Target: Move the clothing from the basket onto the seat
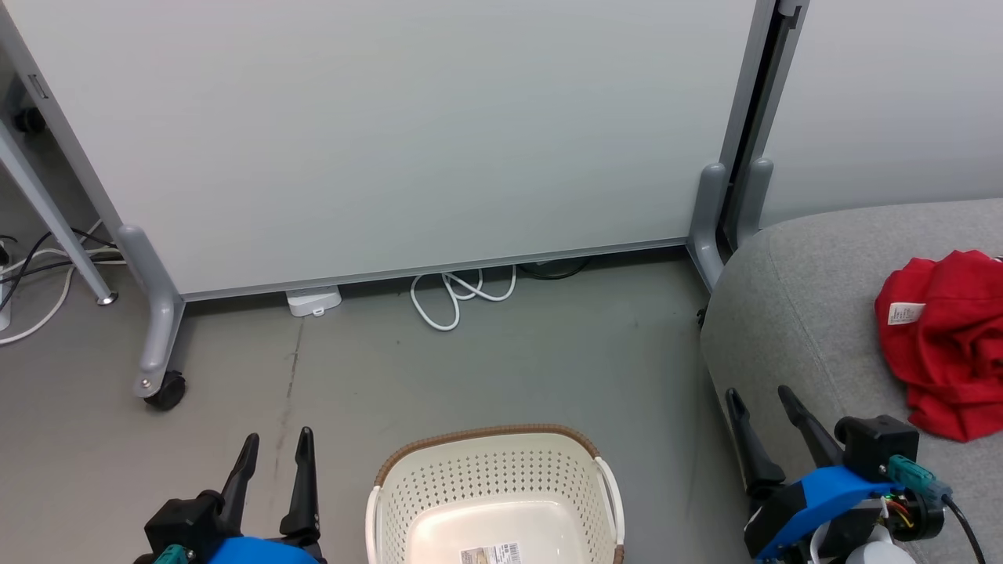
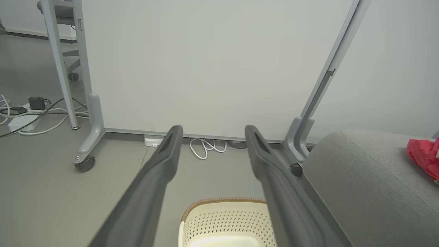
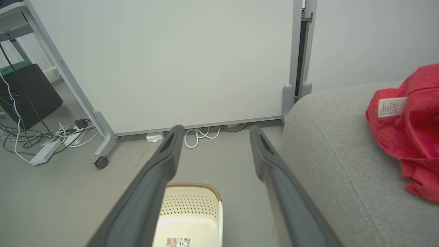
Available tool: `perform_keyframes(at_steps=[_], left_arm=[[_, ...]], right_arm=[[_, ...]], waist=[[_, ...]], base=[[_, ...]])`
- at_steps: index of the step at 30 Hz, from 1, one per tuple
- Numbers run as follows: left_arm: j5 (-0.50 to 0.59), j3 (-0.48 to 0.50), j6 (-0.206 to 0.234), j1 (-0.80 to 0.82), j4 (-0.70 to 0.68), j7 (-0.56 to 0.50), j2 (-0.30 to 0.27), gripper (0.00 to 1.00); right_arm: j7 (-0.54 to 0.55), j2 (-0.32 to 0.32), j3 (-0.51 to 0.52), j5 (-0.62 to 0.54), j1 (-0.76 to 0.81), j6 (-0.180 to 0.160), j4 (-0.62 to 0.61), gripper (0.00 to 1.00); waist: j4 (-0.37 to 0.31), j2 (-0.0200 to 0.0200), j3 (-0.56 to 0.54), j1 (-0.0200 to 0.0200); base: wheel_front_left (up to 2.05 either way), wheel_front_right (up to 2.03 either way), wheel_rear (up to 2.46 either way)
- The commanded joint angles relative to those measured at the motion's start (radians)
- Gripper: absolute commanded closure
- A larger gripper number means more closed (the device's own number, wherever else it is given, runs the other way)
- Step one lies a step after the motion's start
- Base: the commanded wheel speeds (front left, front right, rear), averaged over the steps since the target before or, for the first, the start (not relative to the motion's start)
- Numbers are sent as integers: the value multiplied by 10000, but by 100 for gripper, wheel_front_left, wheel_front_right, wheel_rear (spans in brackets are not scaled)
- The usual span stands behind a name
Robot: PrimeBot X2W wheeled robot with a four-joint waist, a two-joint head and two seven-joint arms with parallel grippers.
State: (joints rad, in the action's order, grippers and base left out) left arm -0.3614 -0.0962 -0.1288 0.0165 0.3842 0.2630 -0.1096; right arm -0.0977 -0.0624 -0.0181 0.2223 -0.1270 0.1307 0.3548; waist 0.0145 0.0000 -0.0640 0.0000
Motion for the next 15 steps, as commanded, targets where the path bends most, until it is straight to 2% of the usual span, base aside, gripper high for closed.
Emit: perform_keyframes(at_steps=[1,15], left_arm=[[34,87,-26,-110,73,31,-1,0],[-11,51,-26,-118,147,31,28,0]], right_arm=[[68,46,6,-38,270,1,-138,0],[241,127,6,20,577,1,-451,0]], waist=[[45,0,-17,0],[138,0,-14,0]], base=[[0,0,0],[0,0,0]])
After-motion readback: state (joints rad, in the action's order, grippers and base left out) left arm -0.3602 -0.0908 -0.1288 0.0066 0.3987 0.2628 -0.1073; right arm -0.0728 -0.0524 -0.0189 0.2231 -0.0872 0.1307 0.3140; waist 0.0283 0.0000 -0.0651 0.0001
